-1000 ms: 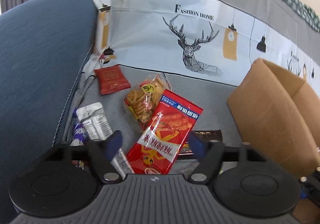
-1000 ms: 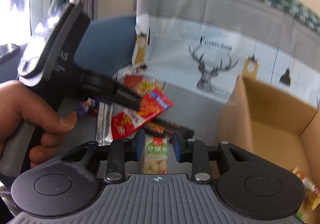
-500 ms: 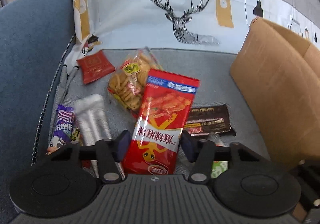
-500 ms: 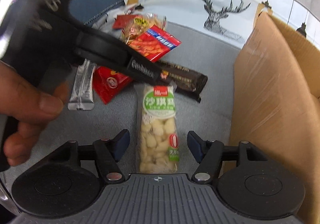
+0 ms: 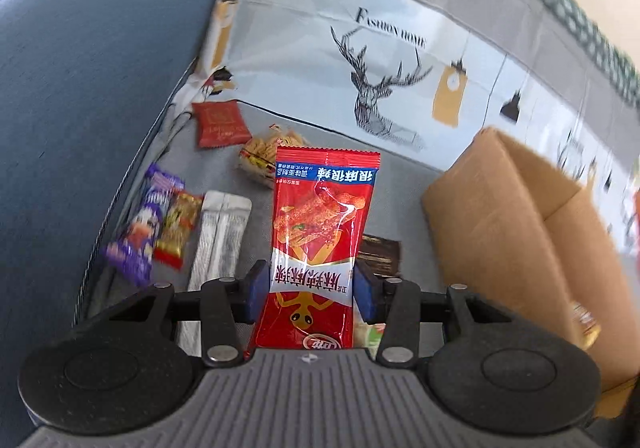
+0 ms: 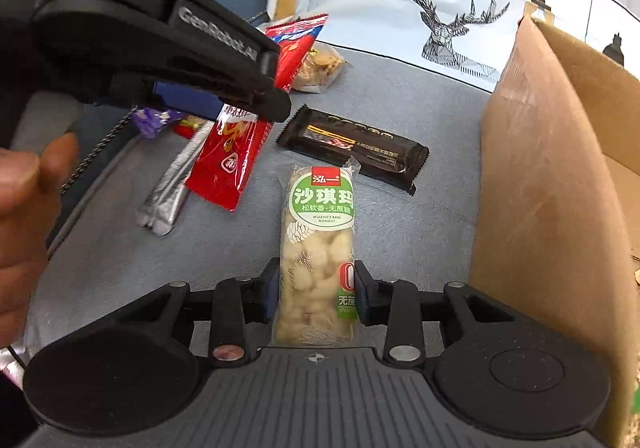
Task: Organize snacks
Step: 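Lift red packet with left tool while right tool lifts white-green bar snack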
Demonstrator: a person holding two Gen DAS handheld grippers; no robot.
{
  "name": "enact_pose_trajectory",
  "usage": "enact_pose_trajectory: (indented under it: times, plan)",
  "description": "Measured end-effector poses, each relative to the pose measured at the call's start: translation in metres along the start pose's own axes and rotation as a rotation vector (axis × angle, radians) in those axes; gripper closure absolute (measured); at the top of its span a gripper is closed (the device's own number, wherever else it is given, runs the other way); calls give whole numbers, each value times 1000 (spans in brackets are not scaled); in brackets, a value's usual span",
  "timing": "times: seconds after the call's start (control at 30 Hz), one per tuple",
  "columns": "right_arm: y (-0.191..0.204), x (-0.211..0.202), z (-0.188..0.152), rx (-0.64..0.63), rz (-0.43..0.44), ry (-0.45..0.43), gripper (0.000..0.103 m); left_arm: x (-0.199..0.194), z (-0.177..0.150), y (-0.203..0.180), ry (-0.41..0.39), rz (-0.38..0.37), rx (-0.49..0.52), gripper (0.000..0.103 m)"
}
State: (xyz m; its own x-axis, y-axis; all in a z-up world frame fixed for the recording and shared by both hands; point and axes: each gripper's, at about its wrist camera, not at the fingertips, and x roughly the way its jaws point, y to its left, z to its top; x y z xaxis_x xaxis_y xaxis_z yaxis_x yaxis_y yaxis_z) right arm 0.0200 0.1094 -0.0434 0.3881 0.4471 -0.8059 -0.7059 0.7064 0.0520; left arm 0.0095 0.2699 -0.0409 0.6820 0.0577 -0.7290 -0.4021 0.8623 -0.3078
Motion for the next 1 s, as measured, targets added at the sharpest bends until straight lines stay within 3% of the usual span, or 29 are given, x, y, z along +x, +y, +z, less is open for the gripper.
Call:
enact_pose_trajectory:
  times: [0.27,0.5,0.67,1.0]
  plan:
    - [2,-9,-12,-30,31,29,65,-19,-14,8,54,-75,-110,54]
    - [9,-4,-24,-68,34,76,65,4,-25,18,236,67,-126,54]
    - [8,1,-25,-64,38,90,63,11,-24,24,271,69,-158,53]
    - [8,5,-24,-68,36,86,62,23,-26,16,296,96,-117,51]
